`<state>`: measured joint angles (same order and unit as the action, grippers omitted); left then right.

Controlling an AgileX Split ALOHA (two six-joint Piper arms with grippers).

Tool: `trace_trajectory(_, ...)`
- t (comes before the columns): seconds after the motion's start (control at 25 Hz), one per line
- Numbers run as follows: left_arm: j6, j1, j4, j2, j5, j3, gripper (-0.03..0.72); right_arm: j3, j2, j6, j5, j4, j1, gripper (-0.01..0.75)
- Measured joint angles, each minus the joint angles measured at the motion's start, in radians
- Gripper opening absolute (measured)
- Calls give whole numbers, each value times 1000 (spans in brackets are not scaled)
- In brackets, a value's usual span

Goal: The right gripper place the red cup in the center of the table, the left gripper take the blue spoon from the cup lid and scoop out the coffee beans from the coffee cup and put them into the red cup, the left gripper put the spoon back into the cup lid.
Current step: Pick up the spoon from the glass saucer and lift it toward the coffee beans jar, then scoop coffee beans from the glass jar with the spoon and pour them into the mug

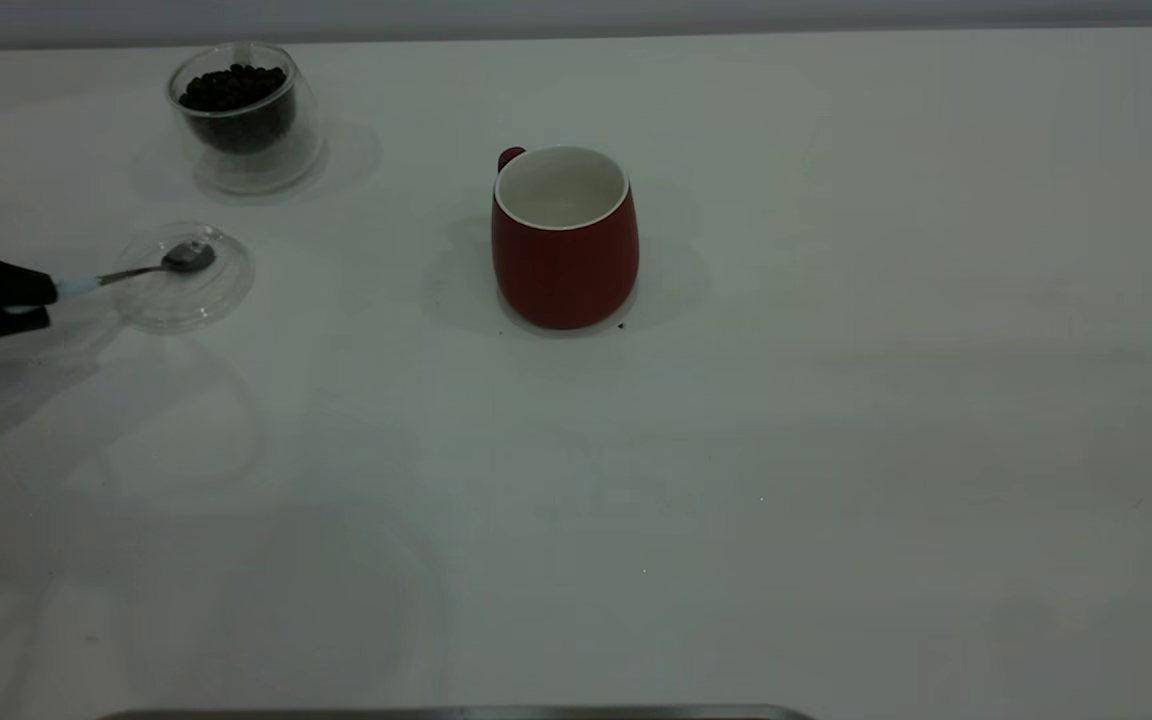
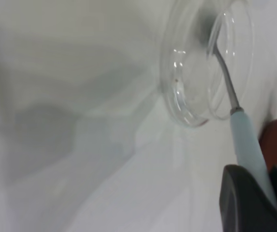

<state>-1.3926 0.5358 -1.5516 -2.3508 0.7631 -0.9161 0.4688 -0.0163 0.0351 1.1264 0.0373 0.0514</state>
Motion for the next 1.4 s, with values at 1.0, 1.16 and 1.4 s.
trace_trajectory(1.0, 192, 0, 307, 131, 4, 0, 126, 0, 0, 0, 0, 0, 0, 590)
trace_trajectory(1.16, 192, 0, 309, 191, -2, -2, 126, 0, 0, 0, 0, 0, 0, 590)
trace_trajectory(1.4, 200, 0, 299, 233, 144, -90, 126, 0, 0, 0, 0, 0, 0, 590)
